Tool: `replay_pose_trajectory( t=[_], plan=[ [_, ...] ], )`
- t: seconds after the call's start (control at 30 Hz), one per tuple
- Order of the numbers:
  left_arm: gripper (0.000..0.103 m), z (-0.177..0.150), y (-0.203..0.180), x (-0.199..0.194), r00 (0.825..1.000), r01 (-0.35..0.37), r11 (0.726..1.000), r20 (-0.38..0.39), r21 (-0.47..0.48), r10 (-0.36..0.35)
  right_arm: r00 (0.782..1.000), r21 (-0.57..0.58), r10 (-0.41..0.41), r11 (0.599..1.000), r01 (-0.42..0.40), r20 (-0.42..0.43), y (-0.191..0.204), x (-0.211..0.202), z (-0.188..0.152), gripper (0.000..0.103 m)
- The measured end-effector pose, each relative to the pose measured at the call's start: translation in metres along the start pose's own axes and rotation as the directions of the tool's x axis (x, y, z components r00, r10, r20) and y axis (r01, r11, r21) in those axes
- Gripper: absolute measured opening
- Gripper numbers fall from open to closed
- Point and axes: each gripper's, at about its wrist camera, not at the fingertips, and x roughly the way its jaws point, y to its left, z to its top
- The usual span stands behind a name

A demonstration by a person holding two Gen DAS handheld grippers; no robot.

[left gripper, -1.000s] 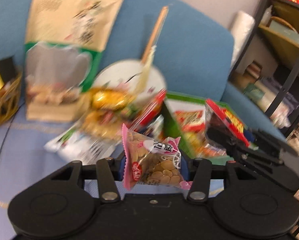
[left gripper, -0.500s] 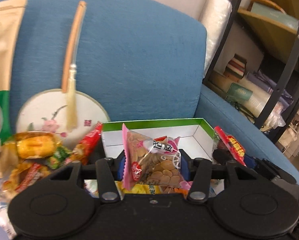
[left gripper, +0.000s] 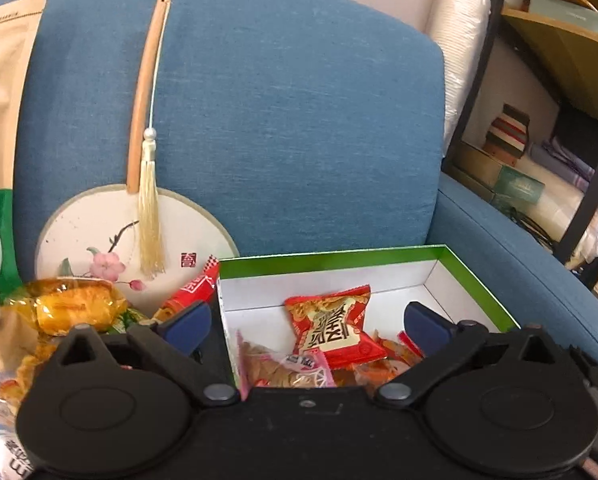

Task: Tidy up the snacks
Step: 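Carry both packets over the green box and open both grippers, then grasp white green-printed packet with left gripper while right grasps white 'I'm' bag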

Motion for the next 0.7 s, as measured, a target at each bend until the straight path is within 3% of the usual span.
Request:
replay_pose_trajectory(
  t=[0.17, 0.4, 0.53, 0.7],
  plan=[
    [0.103, 0.002, 0.006, -0.011, 0.999, -0.029, 1.000, 0.012, -0.002, 0.029, 0.998, 0.020, 0.053, 0.998, -0.053, 0.032, 0.004, -0.011, 0.006, 0.103],
    [0.103, 0.000, 0.016, -0.033, 0.996, -0.085, 0.996, 0.019, 0.013, 0.085, 0.981, 0.006, 0.191, 0.981, -0.192, 0.016, 0.024, -0.026, 0.006, 0.103],
    [0.103, -0.008, 0.033, -0.047, 0.993, -0.117, 0.993, 0.002, -0.017, 0.117, 0.954, 0.000, 0.300, 0.954, -0.300, -0.015, 0.043, -0.032, 0.003, 0.103],
    [0.103, -0.023, 0.073, -0.074, 0.987, -0.159, 0.985, 0.000, -0.061, 0.160, 0.902, -0.036, 0.429, 0.902, -0.431, -0.055, 0.071, -0.042, -0.004, 0.103]
  ],
)
